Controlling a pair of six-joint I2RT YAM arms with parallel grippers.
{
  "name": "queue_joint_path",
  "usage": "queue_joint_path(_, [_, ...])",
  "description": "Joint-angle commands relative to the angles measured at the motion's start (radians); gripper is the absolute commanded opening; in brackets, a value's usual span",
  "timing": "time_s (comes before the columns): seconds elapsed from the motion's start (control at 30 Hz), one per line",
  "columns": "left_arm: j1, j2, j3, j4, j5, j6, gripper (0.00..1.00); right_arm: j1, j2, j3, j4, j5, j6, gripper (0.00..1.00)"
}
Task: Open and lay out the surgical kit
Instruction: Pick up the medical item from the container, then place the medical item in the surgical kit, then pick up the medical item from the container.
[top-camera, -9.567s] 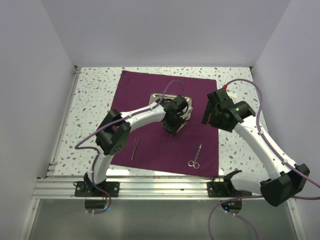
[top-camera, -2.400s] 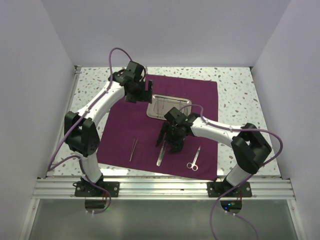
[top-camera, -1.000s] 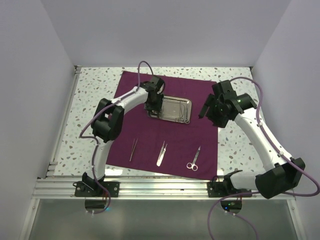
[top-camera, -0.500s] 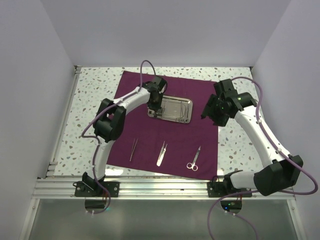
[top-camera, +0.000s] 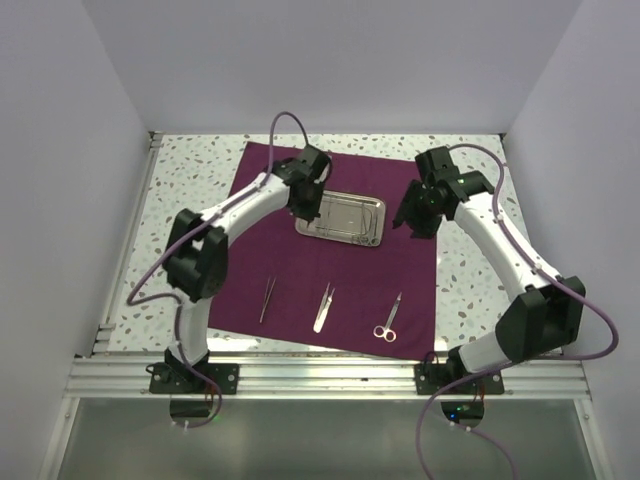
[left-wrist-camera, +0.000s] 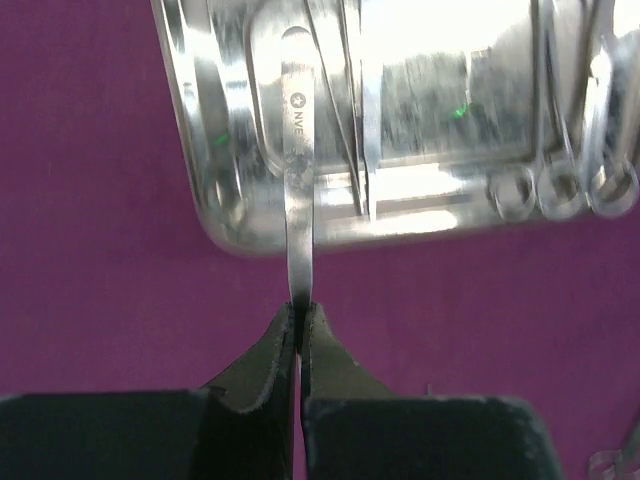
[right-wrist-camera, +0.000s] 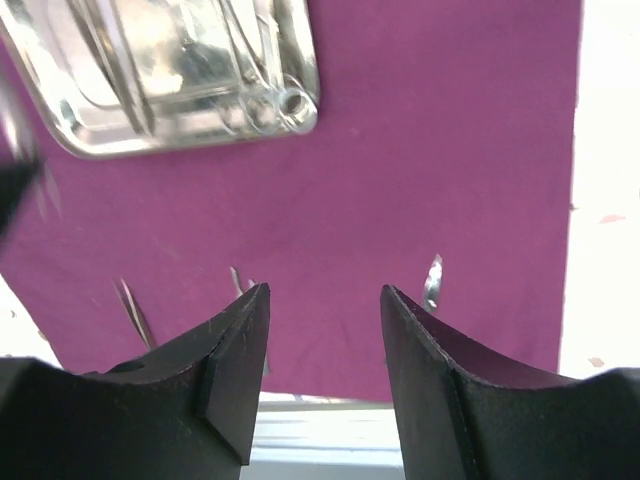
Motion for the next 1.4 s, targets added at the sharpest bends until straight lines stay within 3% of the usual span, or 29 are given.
queue_joint_path(0.0, [-0.046,-0.250,-0.177,-0.017,-0.004,-0.044,0.00,-0.004,0.056,0.085,0.080,-0.030,-0.024,0.52])
queue_joint_path(0.27, [-0.098,-0.593,-0.666,0.005,0.003,-0.137,0.00,-0.003,0.218,0.225,0.176,-0.078,-0.025,0.50])
queue_joint_path(0.43, [-0.101,-0.704,-0.852,0.037,0.015,-0.174,0.00,0.006,0.347,0.317,0.224,-0.112,-0.021,0.49])
queue_joint_path(0.63, [-0.101,-0.712,-0.933,0.048,0.000,-0.182,0.30,0.017,0.435,0.424,0.189,-0.078,-0.044,0.48])
queue_joint_path(0.67, [-0.100,-0.709,-0.917,0.045,0.003,-0.176,0.34,0.017,0.438,0.424,0.186,-0.073,-0.045,0.48])
queue_joint_path(0.7, [-0.101,-0.706,-0.904,0.043,0.002,-0.173,0.48,0.016,0.438,0.424,0.184,-0.067,-0.045,0.48])
queue_joint_path(0.83, [-0.100,-0.640,-0.755,0.023,-0.024,-0.142,0.62,0.016,0.410,0.388,0.175,-0.059,-0.053,0.48])
queue_joint_path(1.37, [0.026,0.015,-0.019,0.082,-0.009,0.048,0.52,0.017,0.151,0.145,0.135,0.016,-0.117,0.48])
